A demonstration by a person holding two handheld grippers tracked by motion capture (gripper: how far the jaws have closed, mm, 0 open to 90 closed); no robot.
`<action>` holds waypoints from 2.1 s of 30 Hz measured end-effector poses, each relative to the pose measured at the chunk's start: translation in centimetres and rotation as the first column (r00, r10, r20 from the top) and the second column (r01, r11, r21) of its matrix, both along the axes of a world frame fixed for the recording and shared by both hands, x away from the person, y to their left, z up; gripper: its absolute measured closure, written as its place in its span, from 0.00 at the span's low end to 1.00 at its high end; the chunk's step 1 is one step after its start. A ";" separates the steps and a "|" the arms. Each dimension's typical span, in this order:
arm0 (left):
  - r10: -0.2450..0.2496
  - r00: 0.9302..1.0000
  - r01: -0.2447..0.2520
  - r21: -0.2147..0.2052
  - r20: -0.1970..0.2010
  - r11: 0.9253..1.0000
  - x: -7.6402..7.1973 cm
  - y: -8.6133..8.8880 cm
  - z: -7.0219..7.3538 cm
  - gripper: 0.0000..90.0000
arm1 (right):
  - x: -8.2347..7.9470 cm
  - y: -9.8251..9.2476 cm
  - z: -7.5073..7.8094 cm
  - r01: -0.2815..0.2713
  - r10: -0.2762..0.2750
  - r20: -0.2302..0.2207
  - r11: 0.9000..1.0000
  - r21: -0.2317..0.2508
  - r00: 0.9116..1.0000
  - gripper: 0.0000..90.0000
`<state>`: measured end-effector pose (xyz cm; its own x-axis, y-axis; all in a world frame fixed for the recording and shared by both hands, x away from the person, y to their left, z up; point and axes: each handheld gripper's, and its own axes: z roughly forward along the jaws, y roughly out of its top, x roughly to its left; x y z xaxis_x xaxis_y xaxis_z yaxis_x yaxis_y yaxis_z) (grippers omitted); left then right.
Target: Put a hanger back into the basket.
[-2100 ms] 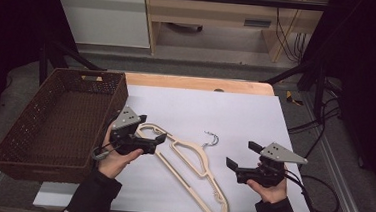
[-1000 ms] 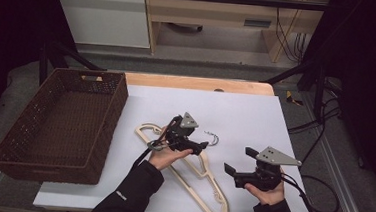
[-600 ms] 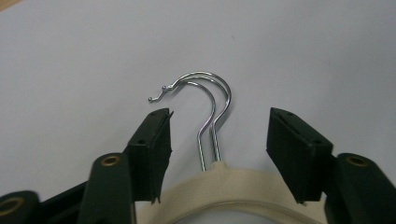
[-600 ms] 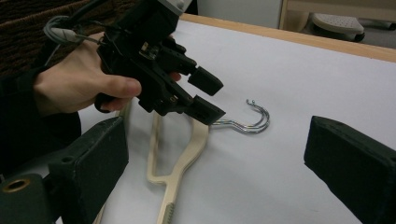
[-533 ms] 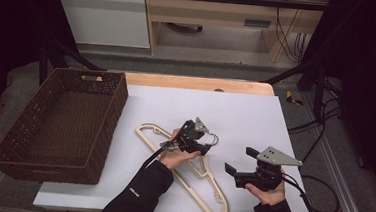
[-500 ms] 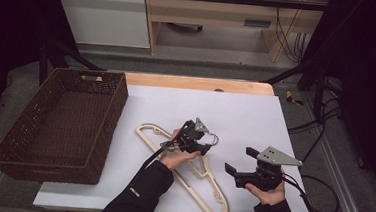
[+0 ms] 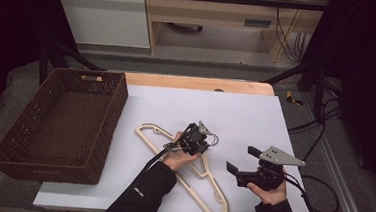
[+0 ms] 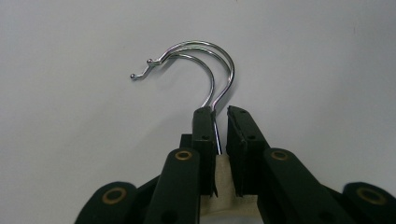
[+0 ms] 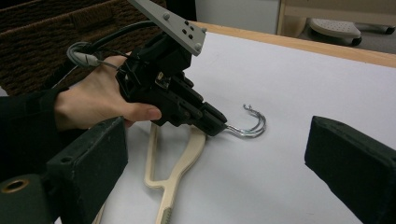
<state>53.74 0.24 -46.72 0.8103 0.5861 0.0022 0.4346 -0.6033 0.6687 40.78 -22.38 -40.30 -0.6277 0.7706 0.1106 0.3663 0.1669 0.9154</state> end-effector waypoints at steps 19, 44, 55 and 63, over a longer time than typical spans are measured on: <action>0.057 0.998 -0.056 -0.009 0.028 0.998 -0.8 -0.1 1.3 0.98 | 0.1 0.1 -0.1 0.000 0.000 -0.002 1.000 0.000 1.000 0.07; 0.060 0.989 -0.046 -0.106 0.137 0.993 -4.8 2.4 6.3 0.99 | 1.4 2.1 -0.1 -0.001 0.005 -0.061 0.998 0.064 0.998 0.15; 0.061 0.986 -0.041 -0.128 0.158 0.991 -5.6 3.3 7.2 0.98 | 2.3 5.2 -1.3 -0.030 0.034 -0.148 0.999 0.034 0.988 0.35; 0.060 0.985 -0.038 -0.138 0.163 0.990 -5.9 3.7 7.4 0.98 | 2.8 7.0 -2.4 -0.069 0.072 -0.207 0.997 0.018 0.976 0.48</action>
